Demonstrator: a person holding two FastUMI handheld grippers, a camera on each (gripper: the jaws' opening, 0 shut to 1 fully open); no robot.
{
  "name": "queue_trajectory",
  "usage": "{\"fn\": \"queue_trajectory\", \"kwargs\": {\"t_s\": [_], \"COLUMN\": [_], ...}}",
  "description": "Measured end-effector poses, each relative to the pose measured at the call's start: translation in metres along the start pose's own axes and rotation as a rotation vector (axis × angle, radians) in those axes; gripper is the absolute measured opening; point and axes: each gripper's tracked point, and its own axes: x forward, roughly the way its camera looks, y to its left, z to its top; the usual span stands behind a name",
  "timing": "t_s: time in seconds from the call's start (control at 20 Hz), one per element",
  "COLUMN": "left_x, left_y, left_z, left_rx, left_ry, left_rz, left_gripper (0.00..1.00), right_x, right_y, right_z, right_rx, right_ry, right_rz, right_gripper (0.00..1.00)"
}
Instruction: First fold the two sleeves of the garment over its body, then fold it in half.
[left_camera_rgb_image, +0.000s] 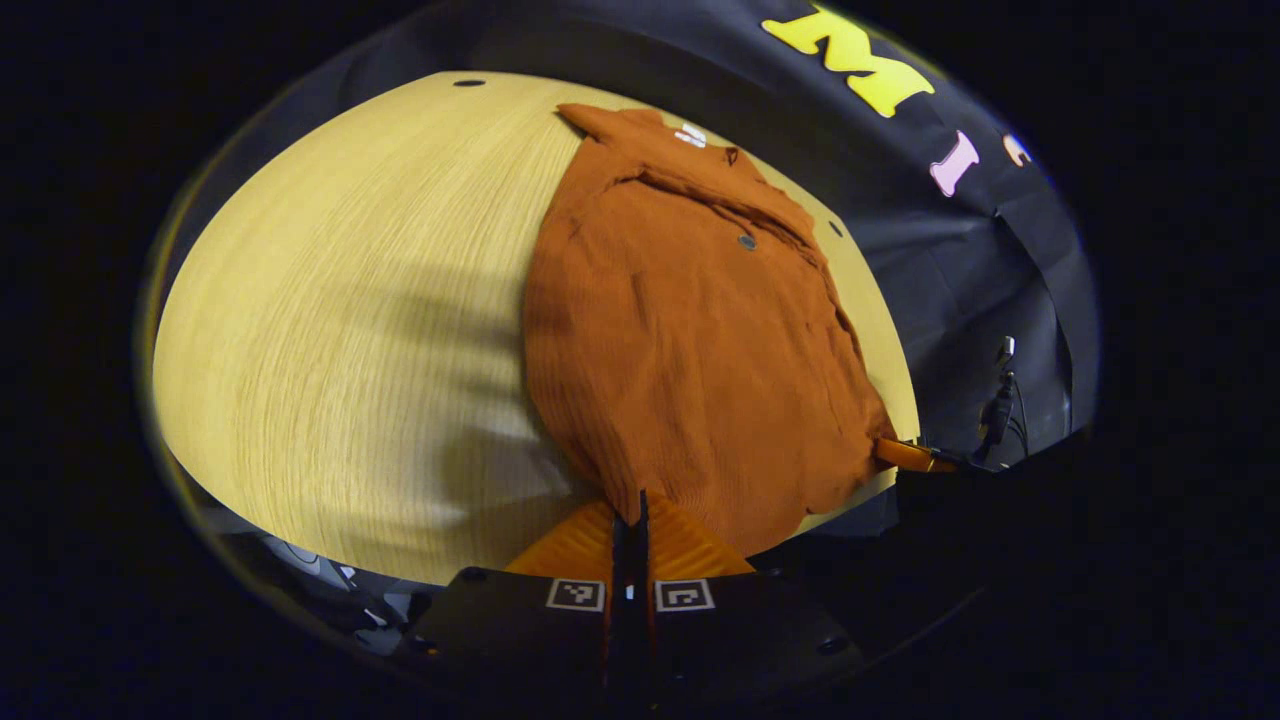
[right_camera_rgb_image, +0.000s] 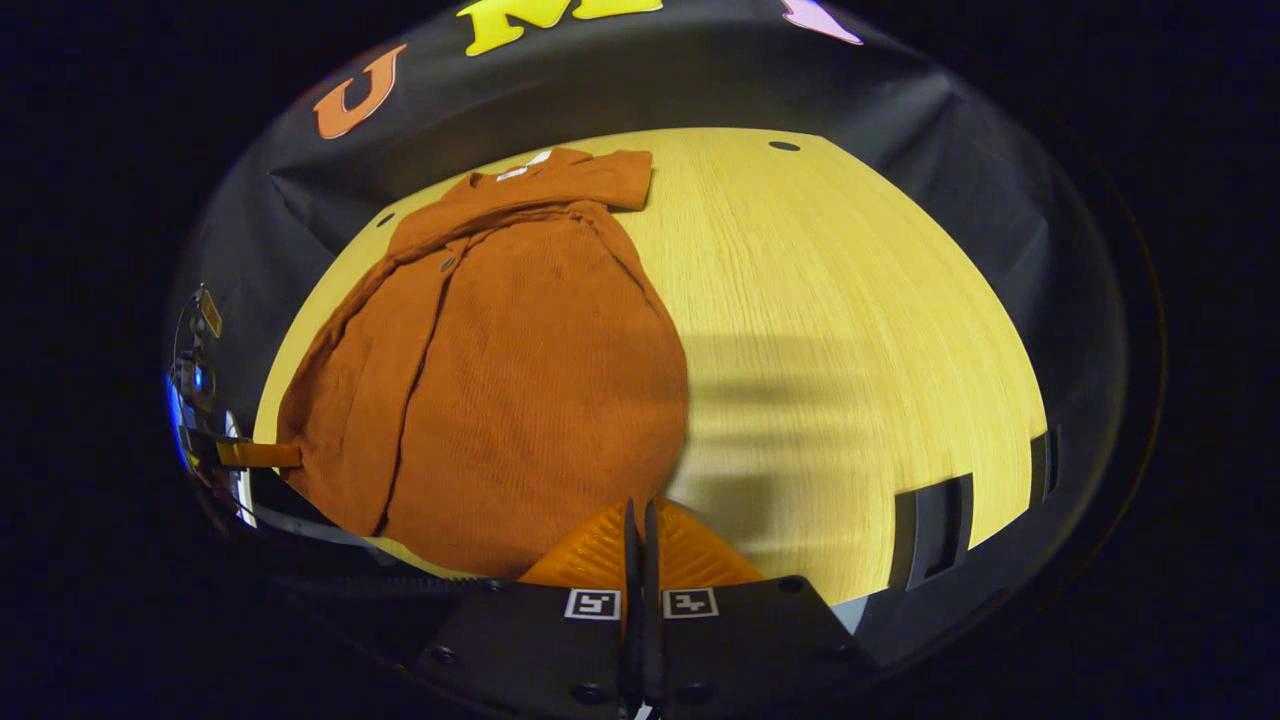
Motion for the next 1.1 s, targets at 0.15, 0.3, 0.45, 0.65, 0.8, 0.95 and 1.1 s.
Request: {"fn": "queue_trajectory", "kwargs": {"t_s": [0.15, 0.3, 0.45, 0.65, 0.8, 0.95, 1.1], "left_x": [-0.017, -0.025, -0.036, -0.046, -0.051, -0.051, -0.044], "left_y": [-0.015, -0.034, -0.039, -0.055, -0.069, -0.074, -0.075], "left_z": [0.026, 0.054, 0.087, 0.165, 0.222, 0.281, 0.344], "left_rx": [0.064, 0.135, 0.303, 0.353, 0.327, 0.337, 0.349], "left_ry": [-0.062, -0.124, -0.188, -0.332, -0.406, -0.466, -0.507], "left_rz": [-0.024, -0.036, 0.019, 0.035, 0.005, -0.006, 0.003], "left_gripper": [0.05, 0.04, 0.05, 0.04, 0.04, 0.04, 0.04], "right_x": [-0.014, -0.021, -0.027, -0.037, -0.051, -0.054, -0.044], "right_y": [0.004, 0.008, 0.012, 0.033, 0.053, 0.071, 0.09], "right_z": [0.034, 0.072, 0.111, 0.185, 0.252, 0.321, 0.388], "right_rx": [0.033, 0.065, 0.063, 0.035, -0.009, -0.081, -0.116], "right_ry": [-0.072, -0.148, -0.217, -0.335, -0.422, -0.495, -0.542], "right_rz": [0.028, 0.044, 0.051, 0.08, 0.122, 0.14, 0.162], "right_gripper": [0.01, 0.01, 0.01, 0.01, 0.01, 0.0, 0.0]}}
